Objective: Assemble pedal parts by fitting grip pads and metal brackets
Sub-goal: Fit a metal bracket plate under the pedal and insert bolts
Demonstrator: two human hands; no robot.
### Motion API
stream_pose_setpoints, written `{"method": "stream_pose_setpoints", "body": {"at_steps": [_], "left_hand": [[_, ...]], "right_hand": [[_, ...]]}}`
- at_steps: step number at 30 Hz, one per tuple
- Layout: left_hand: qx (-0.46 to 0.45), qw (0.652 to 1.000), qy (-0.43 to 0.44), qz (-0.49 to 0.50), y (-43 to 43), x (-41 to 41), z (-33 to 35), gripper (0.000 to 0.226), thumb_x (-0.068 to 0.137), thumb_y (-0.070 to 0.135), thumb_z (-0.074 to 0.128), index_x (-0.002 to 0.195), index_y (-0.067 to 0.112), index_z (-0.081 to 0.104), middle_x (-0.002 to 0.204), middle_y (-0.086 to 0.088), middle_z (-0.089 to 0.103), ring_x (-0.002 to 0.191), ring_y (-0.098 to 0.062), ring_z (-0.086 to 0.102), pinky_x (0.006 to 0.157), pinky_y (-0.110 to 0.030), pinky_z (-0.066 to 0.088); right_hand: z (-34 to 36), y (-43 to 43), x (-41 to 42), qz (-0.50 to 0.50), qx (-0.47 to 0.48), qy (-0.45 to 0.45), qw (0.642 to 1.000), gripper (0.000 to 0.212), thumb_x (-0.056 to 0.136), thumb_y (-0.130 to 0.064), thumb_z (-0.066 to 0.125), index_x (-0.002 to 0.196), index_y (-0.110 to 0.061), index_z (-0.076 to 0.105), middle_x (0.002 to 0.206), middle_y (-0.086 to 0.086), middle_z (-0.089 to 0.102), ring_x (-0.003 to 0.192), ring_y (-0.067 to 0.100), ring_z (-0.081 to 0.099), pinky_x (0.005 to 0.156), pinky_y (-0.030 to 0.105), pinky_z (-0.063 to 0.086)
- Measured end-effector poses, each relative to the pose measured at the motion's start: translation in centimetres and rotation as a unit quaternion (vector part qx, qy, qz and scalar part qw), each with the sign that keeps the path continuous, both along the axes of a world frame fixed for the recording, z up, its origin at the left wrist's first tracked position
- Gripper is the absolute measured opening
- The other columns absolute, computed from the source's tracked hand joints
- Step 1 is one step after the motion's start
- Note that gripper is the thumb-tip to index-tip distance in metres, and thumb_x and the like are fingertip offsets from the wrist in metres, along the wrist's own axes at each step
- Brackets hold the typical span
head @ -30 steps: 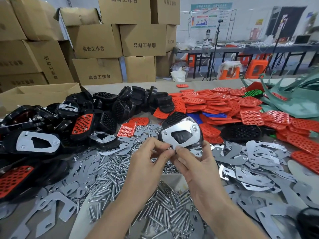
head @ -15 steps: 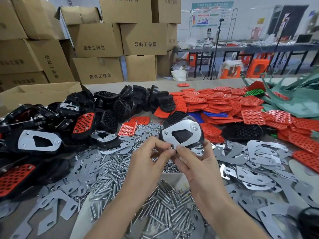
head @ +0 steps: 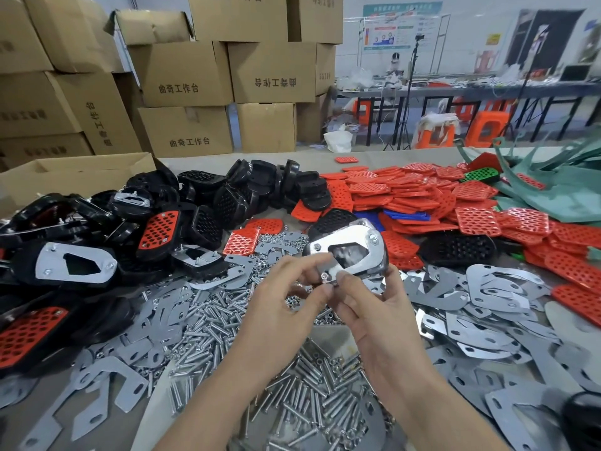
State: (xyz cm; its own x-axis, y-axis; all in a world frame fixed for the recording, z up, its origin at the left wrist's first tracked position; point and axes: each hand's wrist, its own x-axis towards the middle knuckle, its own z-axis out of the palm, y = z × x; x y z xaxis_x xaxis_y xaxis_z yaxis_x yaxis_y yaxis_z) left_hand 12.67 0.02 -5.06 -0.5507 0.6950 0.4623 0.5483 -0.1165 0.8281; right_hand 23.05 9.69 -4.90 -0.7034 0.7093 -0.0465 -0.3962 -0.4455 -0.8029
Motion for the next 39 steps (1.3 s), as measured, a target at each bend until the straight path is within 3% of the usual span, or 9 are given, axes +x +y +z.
{"method": "stream_pose_setpoints", "body": {"at_steps": [4, 8, 11, 16, 19, 22, 32, 36, 39], "left_hand": [[0.007, 0.999, -0.041, 0.035, 0.2, 0.3, 0.0, 0.014, 0.09, 0.043, 0.07, 0.102, 0.044, 0.062, 0.096, 0.014, 0.065, 0.096, -0.01, 0.064, 0.081, -0.024, 0.052], [-0.003, 0.996, 0.086, 0.039, 0.0, 0.1, 0.0, 0.02, 0.103, 0.028, 0.057, 0.112, 0.041, 0.068, 0.106, 0.018, 0.059, 0.109, -0.01, 0.059, 0.089, -0.017, 0.047], [-0.007, 0.996, 0.076, 0.045, -0.2, 0.4, 0.0, 0.028, 0.099, 0.046, 0.051, 0.125, 0.048, 0.061, 0.12, 0.022, 0.047, 0.122, -0.009, 0.05, 0.098, -0.013, 0.04], [0.039, 0.995, 0.02, 0.088, 0.0, 1.0, 1.3, 0.013, 0.087, 0.054, 0.069, 0.095, 0.045, 0.063, 0.132, 0.024, 0.041, 0.133, 0.001, 0.041, 0.103, -0.006, 0.031], [0.025, 0.998, 0.023, 0.044, -0.8, 1.2, 1.6, 0.012, 0.099, 0.04, 0.058, 0.104, 0.041, 0.069, 0.143, 0.026, 0.04, 0.14, 0.0, 0.038, 0.11, -0.022, 0.036], [0.031, 0.999, 0.006, 0.027, -2.2, 1.9, 1.6, 0.022, 0.102, 0.037, 0.05, 0.12, 0.039, 0.062, 0.148, 0.031, 0.038, 0.14, -0.001, 0.041, 0.108, -0.031, 0.043], [0.089, 0.994, -0.045, 0.051, -6.4, 3.3, 3.1, 0.033, 0.097, 0.055, 0.041, 0.108, 0.035, 0.066, 0.144, 0.027, 0.045, 0.132, 0.009, 0.046, 0.101, -0.013, 0.04], [0.098, 0.991, -0.068, 0.064, -7.7, 3.7, 3.4, 0.03, 0.097, 0.059, 0.044, 0.104, 0.033, 0.058, 0.136, -0.002, 0.059, 0.125, -0.02, 0.059, 0.1, -0.045, 0.048], [0.092, 0.991, -0.012, 0.095, -8.4, 3.5, 4.1, 0.033, 0.1, 0.051, 0.038, 0.097, 0.033, 0.065, 0.138, 0.03, 0.05, 0.144, 0.002, 0.034, 0.107, -0.028, 0.035]], "right_hand": [[0.0, -0.1, 0.0, 0.017, -0.016, 0.002, 1.0, 0.076, 0.095, -0.002, 0.07, 0.156, -0.02, 0.029, 0.112, 0.023, 0.076, 0.107, 0.031, 0.075, 0.103, 0.04, 0.056], [0.0, 0.0, 0.2, 0.022, -0.037, 0.0, 0.999, 0.087, 0.095, -0.006, 0.071, 0.162, -0.024, 0.019, 0.115, 0.018, 0.077, 0.112, 0.028, 0.074, 0.111, 0.043, 0.048], [0.3, -0.3, 0.3, 0.031, -0.048, 0.009, 0.998, 0.085, 0.095, -0.006, 0.07, 0.162, -0.023, 0.02, 0.107, 0.013, 0.079, 0.102, 0.024, 0.077, 0.101, 0.038, 0.055], [1.3, -1.2, 0.2, 0.043, -0.097, 0.055, 0.993, 0.089, 0.092, 0.0, 0.068, 0.163, -0.016, 0.016, 0.108, 0.019, 0.078, 0.1, 0.025, 0.077, 0.082, 0.032, 0.063], [1.8, -1.9, 0.4, 0.029, -0.127, 0.086, 0.988, 0.093, 0.08, -0.001, 0.073, 0.159, -0.01, 0.026, 0.105, 0.023, 0.077, 0.096, 0.03, 0.078, 0.077, 0.033, 0.064], [2.1, -3.0, 0.6, 0.025, -0.119, 0.086, 0.989, 0.062, 0.076, -0.003, 0.075, 0.134, -0.009, 0.054, 0.093, 0.016, 0.079, 0.078, 0.023, 0.078, 0.068, 0.029, 0.063], [3.3, -7.9, 0.6, 0.048, -0.102, 0.082, 0.99, 0.053, 0.063, -0.009, 0.082, 0.113, -0.009, 0.063, 0.077, 0.01, 0.076, 0.063, 0.018, 0.074, 0.061, 0.027, 0.063], [4.0, -9.5, 0.5, 0.051, -0.111, 0.075, 0.99, 0.054, 0.068, -0.006, 0.08, 0.119, -0.008, 0.062, 0.082, 0.015, 0.077, 0.064, 0.019, 0.075, 0.057, 0.026, 0.061], [4.3, -10.3, 0.7, 0.056, -0.112, 0.072, 0.99, 0.063, 0.072, -0.005, 0.076, 0.132, -0.004, 0.057, 0.092, 0.018, 0.078, 0.07, 0.021, 0.077, 0.061, 0.027, 0.062]]}}
